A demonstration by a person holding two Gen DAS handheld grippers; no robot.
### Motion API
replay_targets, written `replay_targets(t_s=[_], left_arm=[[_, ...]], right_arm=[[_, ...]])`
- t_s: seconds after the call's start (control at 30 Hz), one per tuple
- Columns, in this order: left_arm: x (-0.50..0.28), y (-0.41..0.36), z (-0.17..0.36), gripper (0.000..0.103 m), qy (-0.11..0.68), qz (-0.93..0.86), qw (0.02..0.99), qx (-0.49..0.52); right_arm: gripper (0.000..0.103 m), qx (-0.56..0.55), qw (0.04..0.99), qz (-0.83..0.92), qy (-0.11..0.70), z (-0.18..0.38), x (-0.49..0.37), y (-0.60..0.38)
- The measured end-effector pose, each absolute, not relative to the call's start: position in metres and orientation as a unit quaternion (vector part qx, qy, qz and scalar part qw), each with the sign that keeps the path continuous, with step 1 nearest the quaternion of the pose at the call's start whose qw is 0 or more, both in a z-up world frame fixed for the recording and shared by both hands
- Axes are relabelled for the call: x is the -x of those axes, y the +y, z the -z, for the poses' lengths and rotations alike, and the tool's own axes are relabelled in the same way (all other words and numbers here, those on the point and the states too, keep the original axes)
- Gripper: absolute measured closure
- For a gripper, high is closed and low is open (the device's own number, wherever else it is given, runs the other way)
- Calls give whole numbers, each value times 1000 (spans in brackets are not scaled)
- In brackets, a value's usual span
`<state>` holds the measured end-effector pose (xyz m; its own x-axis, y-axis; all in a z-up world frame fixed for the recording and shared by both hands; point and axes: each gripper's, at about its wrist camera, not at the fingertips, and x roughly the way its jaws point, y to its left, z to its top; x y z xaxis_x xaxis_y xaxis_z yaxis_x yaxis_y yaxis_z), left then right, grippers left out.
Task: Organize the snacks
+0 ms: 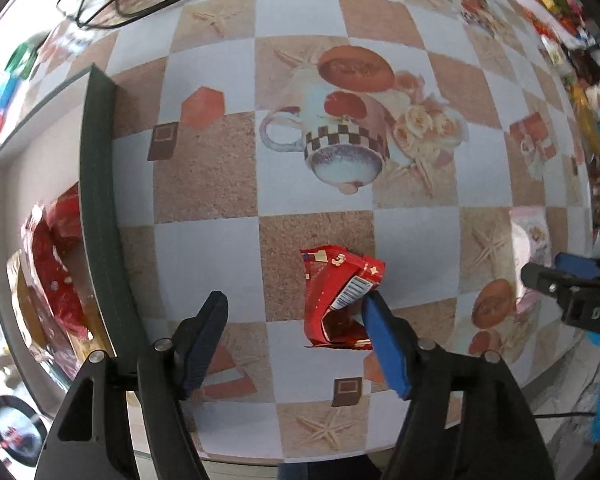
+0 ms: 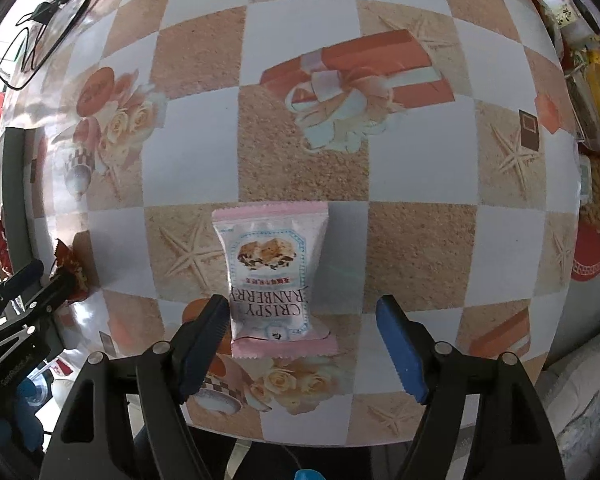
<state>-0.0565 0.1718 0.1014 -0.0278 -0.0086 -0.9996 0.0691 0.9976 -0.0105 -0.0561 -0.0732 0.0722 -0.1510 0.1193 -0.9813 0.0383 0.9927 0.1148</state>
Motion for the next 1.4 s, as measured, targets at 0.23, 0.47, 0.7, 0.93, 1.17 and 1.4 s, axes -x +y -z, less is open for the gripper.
replay_targets(t_s=[0.23,0.47,0.7,0.93,1.17,1.4], left_arm=[[55,170,-87,30,725,28,687,-34],[53,151,-75,22,726,33,686,-39],[56,121,-70,21,729,28,683,-38],[54,118,-72,21,732,25,680,-40],[54,120,-72,21,735,24,676,-38],[52,120,-67,18,741,30,669,-42]], right_arm=[[26,-42,640,-31,767,-60,54,-80],[26,-19,643,-35,765,-53,48,-64],[26,-10,640,-32,768,-50,44,-60],[22,0,641,-35,767,-48,40,-52],[10,18,646,-25,762,-50,36,-37],[10,13,641,-31,767,-47,34,-43]])
